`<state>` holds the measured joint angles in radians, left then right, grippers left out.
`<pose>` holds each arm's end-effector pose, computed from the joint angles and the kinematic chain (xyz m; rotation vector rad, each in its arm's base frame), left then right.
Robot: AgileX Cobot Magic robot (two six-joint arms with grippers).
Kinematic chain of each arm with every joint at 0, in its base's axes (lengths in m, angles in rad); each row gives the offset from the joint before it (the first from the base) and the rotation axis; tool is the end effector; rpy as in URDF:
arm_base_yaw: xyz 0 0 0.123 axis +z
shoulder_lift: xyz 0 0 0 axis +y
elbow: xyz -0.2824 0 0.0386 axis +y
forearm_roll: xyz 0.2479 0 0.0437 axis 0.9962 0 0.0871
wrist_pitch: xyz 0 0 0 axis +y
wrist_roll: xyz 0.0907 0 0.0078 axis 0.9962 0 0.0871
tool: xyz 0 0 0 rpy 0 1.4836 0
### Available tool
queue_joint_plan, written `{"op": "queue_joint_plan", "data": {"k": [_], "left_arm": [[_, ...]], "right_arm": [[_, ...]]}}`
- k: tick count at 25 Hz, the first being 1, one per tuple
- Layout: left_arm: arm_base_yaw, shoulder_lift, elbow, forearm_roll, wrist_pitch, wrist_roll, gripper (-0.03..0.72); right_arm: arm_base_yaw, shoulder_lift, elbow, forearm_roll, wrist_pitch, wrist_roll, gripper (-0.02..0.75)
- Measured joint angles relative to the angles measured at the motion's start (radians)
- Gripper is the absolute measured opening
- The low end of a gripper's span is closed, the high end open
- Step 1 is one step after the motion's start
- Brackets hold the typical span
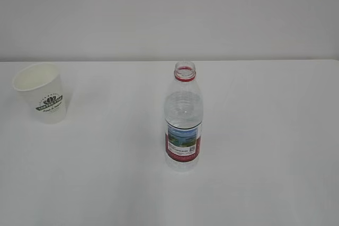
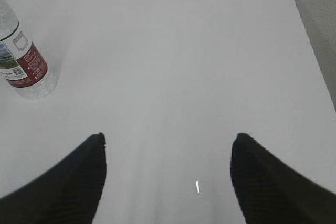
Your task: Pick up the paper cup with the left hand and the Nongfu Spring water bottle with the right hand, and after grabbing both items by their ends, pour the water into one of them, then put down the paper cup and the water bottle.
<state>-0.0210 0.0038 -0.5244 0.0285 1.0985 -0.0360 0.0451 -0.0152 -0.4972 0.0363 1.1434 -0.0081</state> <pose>-0.0087 0.0025 0.2809 -0.0178 2.0611 -0.0011 -0.0106 0.0025 0.2698 -0.0600 2.1139 0.0660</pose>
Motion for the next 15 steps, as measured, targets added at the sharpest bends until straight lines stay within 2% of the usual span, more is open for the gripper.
{"op": "queue_joint_plan", "data": {"k": [15], "left_arm": [[0.0,0.0,0.0,0.0,0.0,0.0,0.61]], "right_arm": [[0.0,0.0,0.0,0.0,0.0,0.002,0.556]]}}
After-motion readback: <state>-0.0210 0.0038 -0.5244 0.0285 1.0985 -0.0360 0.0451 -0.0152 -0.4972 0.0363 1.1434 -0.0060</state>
